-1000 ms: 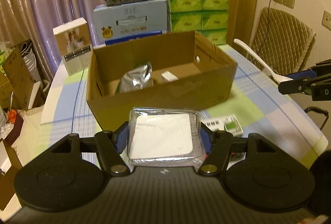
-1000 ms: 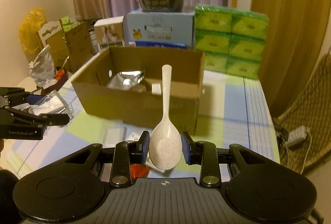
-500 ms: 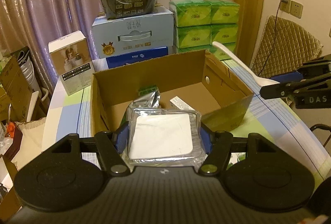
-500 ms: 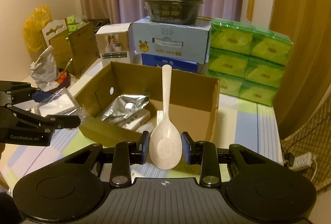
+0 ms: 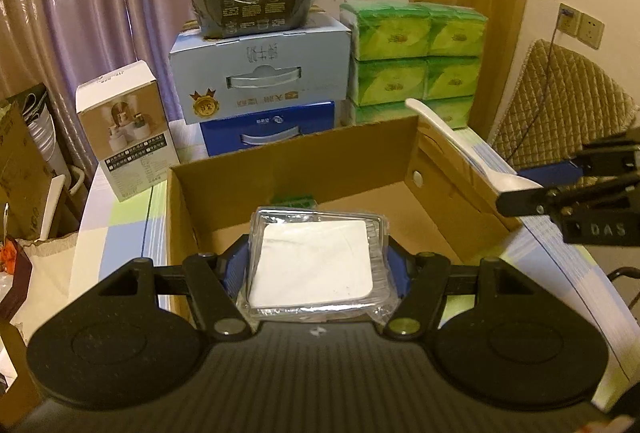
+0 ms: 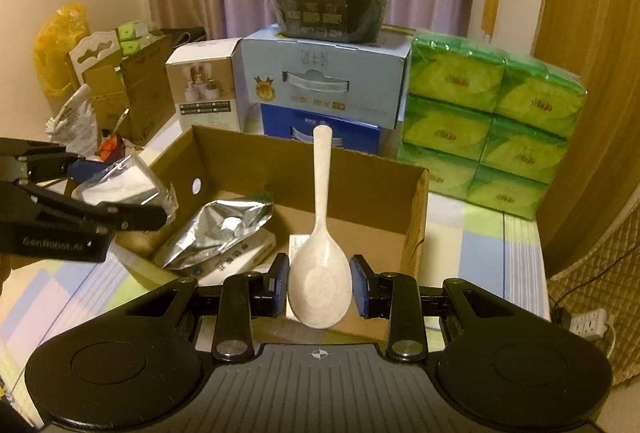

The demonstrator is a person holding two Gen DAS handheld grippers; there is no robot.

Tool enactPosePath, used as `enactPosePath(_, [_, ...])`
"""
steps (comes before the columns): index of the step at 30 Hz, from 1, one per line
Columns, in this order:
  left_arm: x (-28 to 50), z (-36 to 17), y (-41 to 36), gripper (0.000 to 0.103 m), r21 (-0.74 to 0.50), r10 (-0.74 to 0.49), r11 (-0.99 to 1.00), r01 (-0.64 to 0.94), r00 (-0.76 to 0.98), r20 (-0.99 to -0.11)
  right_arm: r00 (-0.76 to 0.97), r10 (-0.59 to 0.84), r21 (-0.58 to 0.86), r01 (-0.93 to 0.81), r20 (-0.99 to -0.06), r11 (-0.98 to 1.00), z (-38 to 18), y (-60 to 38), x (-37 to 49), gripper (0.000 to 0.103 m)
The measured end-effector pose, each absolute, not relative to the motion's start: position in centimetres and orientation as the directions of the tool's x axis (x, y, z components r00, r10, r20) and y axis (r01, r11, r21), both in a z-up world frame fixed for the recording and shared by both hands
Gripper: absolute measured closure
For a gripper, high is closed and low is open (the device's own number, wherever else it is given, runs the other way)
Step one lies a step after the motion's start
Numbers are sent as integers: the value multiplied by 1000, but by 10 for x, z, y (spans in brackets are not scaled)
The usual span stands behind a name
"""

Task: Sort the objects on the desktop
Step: 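Lower the container and spoon into the cardboard box and open both tools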

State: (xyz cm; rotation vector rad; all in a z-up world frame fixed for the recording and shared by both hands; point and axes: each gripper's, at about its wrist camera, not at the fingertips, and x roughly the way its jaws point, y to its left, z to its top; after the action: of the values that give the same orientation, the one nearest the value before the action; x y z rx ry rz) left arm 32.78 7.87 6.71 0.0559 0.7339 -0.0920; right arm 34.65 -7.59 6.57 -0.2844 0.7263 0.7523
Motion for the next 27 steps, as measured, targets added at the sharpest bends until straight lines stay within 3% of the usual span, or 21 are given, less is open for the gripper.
enactPosePath(10, [371, 52, 83, 40, -24, -96, 994, 110, 720, -687, 497, 511, 35, -693, -701, 720, 54, -60, 376, 73])
enactPosePath(14, [382, 40, 85, 24, -62, -120, 992, 106, 723, -680, 490, 504, 35, -691, -711, 722, 45, -58, 382, 73])
enactPosePath(27, [368, 31, 108, 24, -75, -95, 995, 59, 724, -684, 469, 494, 57, -680, -732, 731, 26, -49, 394, 73])
